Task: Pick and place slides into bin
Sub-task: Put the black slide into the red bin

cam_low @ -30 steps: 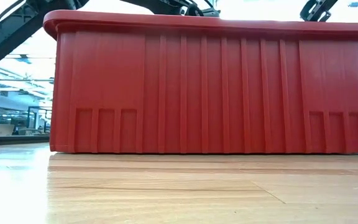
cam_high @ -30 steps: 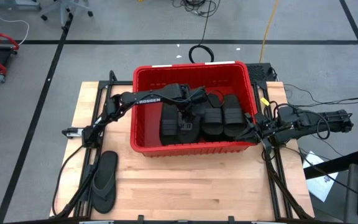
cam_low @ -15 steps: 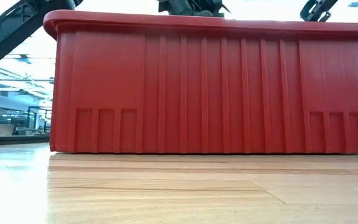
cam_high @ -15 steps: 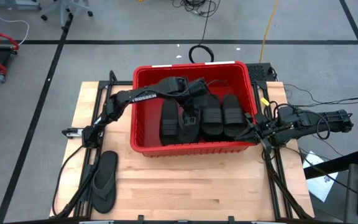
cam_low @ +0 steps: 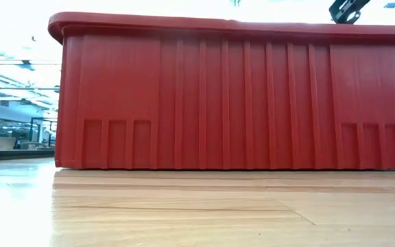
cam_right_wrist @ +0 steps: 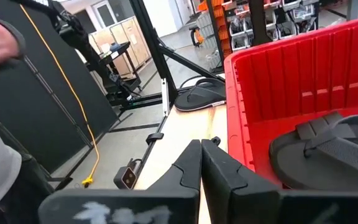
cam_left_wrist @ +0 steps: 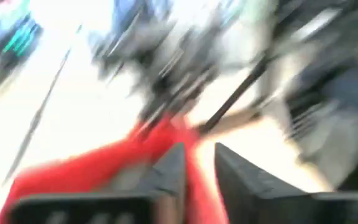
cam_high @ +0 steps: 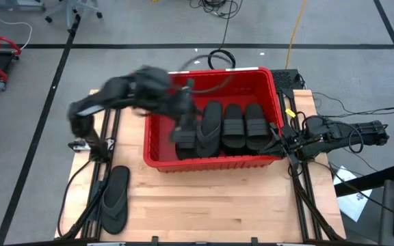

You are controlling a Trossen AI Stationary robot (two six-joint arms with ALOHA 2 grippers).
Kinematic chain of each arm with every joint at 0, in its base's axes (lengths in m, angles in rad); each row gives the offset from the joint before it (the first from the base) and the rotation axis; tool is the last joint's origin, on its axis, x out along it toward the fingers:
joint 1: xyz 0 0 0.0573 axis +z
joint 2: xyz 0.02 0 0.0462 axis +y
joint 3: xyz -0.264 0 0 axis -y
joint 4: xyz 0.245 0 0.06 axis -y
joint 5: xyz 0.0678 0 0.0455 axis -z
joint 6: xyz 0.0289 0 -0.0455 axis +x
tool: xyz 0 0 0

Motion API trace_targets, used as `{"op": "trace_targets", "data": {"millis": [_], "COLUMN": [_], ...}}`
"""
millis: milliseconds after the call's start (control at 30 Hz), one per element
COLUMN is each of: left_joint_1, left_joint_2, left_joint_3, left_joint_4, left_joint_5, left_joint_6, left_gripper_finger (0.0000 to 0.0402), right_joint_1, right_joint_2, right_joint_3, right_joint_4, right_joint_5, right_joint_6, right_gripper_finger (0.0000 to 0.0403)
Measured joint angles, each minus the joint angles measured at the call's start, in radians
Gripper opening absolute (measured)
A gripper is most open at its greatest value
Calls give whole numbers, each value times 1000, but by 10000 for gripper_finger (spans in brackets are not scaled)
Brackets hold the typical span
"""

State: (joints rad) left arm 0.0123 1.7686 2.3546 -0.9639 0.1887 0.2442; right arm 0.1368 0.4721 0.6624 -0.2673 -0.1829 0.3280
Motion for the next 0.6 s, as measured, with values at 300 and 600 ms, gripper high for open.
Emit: {"op": "trace_targets", "data": {"millis": [300, 600], "left_joint_1": [-205, -266], "left_joint_2": [-79, -216], "left_joint_3": [-97, -717], "left_joint_4": [-145, 299], "left_joint_5": [53, 146], "left_joint_6": [-109, -307], "left_gripper_finger": [4, 0], "right_joint_1": [0, 0], "right_joint_2": [0, 0], "right_joint_3": [0, 0], "right_joint_4": [5, 16], "right_joint_5": [5, 5], "right_joint_6": [-42, -58], "right_gripper_finger": [0, 0]}}
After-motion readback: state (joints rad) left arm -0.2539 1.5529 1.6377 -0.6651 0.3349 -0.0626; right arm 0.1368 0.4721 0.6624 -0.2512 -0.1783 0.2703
